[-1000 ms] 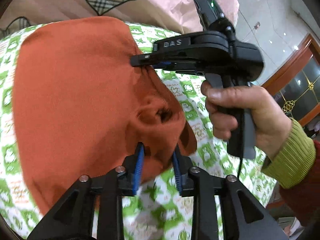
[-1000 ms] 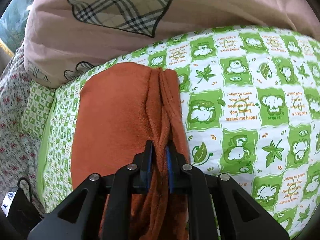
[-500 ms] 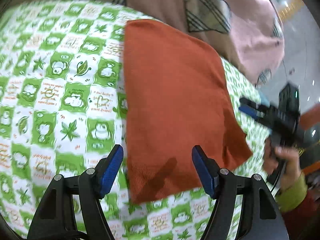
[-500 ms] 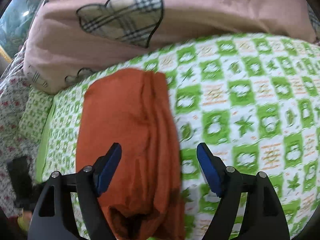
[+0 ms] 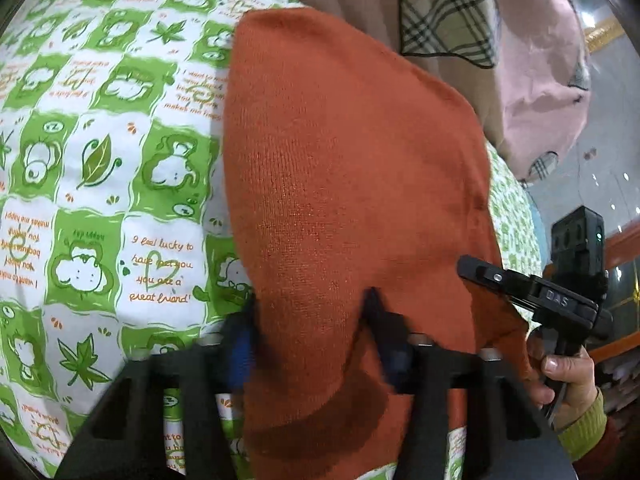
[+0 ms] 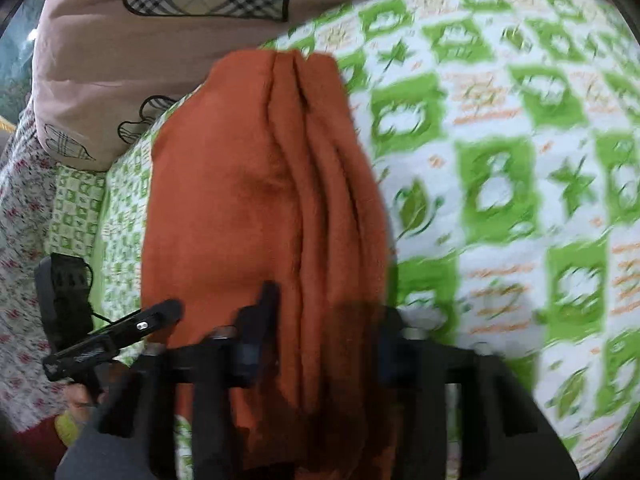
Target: Fold small clothes
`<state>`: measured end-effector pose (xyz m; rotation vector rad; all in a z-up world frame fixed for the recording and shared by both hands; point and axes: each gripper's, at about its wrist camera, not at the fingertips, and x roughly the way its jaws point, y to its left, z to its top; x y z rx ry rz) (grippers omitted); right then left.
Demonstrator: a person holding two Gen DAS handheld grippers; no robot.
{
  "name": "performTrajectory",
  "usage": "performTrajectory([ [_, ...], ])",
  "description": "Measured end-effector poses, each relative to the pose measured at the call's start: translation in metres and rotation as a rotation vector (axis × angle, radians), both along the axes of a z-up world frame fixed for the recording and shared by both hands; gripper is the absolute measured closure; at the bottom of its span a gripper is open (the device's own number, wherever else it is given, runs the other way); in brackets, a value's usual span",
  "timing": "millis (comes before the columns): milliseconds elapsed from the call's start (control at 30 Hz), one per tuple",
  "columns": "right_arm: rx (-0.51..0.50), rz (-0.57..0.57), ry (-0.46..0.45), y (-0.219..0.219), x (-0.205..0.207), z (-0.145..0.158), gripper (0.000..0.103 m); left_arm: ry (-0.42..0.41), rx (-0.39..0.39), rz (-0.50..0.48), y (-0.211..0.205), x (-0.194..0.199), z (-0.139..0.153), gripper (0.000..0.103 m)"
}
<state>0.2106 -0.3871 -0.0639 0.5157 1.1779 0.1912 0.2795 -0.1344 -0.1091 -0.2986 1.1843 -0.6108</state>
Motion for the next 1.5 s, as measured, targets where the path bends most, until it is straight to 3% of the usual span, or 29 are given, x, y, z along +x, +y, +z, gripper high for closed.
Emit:
performTrajectory([
  [33,0.004,0.002,-0.005,0.002,-0.001,0.001,0.077,-0.007,-0.013,-0.006,0.004,-0.002,0.005,0.075],
  [133,0.015,0.006,-0.033,0.010,-0.006,0.014,0.080,-0.049,-0.043,-0.021,0.015,-0.015,0.027,0.080],
  [333,0.127,0.104,-0.115,0.051,-0.032,0.044,0.082,-0.105,-0.048,0.015,0.070,-0.063,0.067,0.081],
  [467,0.217,0.187,-0.122,0.090,-0.047,0.041,0.082,-0.115,-0.010,0.055,0.115,-0.093,0.078,0.081],
  [667,0.253,0.261,-0.064,0.144,-0.059,0.006,0.082,-0.076,0.053,0.096,0.170,-0.128,0.052,0.080],
  [833,0.225,0.230,-0.008,0.145,-0.065,-0.016,0.082,-0.061,0.049,0.103,0.181,-0.138,0.029,0.077],
  [1000,0.190,0.210,0.018,0.140,-0.064,-0.020,0.078,-0.002,0.035,0.100,0.190,-0.118,0.019,0.057],
  [1067,0.165,0.205,0.029,0.138,-0.065,-0.020,0.069,0.018,0.018,0.116,0.201,-0.103,0.015,0.048],
  [1233,0.079,0.203,0.028,0.136,-0.068,-0.007,0.066,0.021,-0.048,0.160,0.221,-0.050,0.016,0.045],
  [1333,0.053,0.189,0.009,0.132,-0.070,0.004,0.066,0.010,-0.064,0.171,0.219,-0.013,0.016,0.049],
  [1433,0.042,0.177,-0.018,0.125,-0.074,0.017,0.066,-0.005,-0.062,0.173,0.213,0.020,0.013,0.078],
  [1500,0.035,0.167,-0.035,0.122,-0.078,0.025,0.066,-0.030,-0.032,0.181,0.207,0.035,0.015,0.082],
])
